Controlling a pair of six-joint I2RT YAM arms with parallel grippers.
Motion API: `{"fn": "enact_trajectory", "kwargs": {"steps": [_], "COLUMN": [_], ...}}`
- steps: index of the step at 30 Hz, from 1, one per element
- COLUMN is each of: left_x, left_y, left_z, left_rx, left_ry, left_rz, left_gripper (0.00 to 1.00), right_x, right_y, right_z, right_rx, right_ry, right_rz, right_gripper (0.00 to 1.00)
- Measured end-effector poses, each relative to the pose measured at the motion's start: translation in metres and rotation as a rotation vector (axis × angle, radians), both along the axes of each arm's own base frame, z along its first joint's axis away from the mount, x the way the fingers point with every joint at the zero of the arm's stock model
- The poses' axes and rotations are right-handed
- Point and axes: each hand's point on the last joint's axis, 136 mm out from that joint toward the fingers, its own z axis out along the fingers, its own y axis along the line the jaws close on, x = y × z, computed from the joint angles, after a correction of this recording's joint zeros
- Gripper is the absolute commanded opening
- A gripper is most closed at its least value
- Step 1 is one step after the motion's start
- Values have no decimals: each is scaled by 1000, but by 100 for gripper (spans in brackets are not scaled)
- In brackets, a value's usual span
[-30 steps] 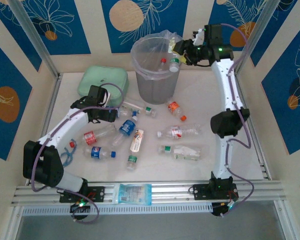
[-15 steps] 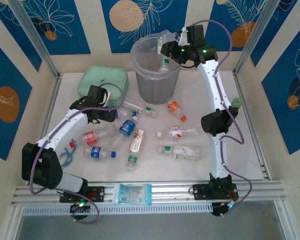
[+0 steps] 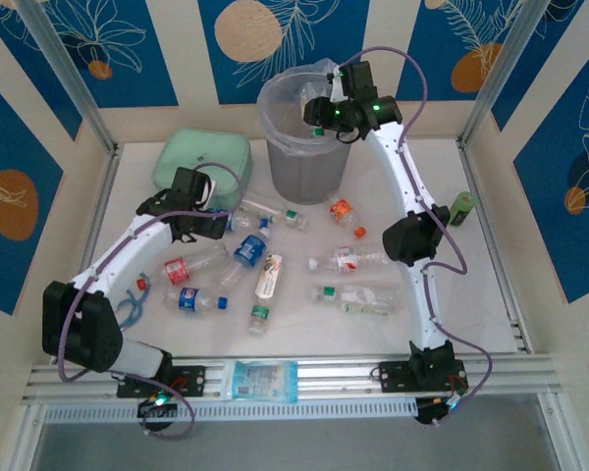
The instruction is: Put the plastic bottles in the bin
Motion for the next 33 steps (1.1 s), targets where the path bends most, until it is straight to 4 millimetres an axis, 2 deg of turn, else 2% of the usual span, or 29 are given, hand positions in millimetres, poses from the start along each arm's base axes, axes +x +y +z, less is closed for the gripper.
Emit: {"fn": "enact_trajectory", "kwargs": {"steps": [1, 3, 4, 6, 7, 8, 9, 10, 15, 19, 23, 28, 31, 33], "left_x": [0, 0, 0, 0, 0, 0, 0, 0, 0, 0, 0, -4, -9, -16], "left_y": [0, 0, 0, 0, 0, 0, 0, 0, 0, 0, 0, 0, -6, -17], "left_z": [0, 0, 0, 0, 0, 0, 0, 0, 0, 0, 0, -1, 4, 14], "left_rx": [0, 0, 0, 0, 0, 1, 1, 1, 1, 0, 0, 6, 9, -10], "left_ry": [0, 0, 0, 0, 0, 0, 0, 0, 0, 0, 1, 17, 31, 21], "left_rz": [0, 0, 0, 0, 0, 0, 0, 0, 0, 0, 0, -3, -20, -40], "left_gripper": [100, 99, 100, 100, 100, 100, 100, 100, 100, 100, 100, 100, 100, 100], "right_x": [0, -1, -2, -3, -4, -5, -7, -9, -17, -27, -51, -97, -123, -138], "right_y": [0, 3, 5, 8, 10, 13, 17, 21, 37, 31, 11, -22, -43, -56], "right_z": [0, -2, -3, -4, -4, -4, -5, -5, 1, 26, 77, 136, 147, 138], "right_rx": [-16, -57, -79, -129, -155, -176, -198, -214, -266, -282, -279, -253, -235, -233], "right_ry": [-8, -26, -32, -52, -65, -76, -86, -95, -138, -180, -250, -335, -363, -371], "right_rz": [0, 7, 9, 13, 20, 26, 32, 41, 80, 78, 53, -1, -47, -81], "right_gripper": [12, 42, 44, 66, 68, 81, 82, 94, 99, 99, 99, 99, 99, 99]}}
